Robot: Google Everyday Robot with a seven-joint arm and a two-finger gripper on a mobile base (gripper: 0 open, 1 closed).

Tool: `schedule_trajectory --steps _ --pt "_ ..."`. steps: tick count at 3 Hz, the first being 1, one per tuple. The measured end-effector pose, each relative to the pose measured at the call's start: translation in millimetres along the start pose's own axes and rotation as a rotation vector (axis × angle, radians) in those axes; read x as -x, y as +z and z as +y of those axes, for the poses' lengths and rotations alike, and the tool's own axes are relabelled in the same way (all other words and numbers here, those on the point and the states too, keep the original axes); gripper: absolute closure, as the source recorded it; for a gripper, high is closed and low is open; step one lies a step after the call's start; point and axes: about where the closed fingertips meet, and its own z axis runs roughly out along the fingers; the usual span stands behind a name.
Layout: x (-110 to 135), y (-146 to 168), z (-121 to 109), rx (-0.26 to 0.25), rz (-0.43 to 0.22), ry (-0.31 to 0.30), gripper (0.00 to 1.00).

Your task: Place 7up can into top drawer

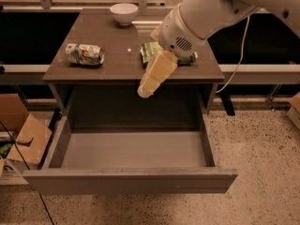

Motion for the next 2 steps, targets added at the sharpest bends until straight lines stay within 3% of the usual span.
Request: schedule_trajectory --steps 1,2 --pt "-2 21 -9 0.015 -0.033 0.018 0.00" --pt "-4 64 -23 0.058 -0.074 0.055 0.00"
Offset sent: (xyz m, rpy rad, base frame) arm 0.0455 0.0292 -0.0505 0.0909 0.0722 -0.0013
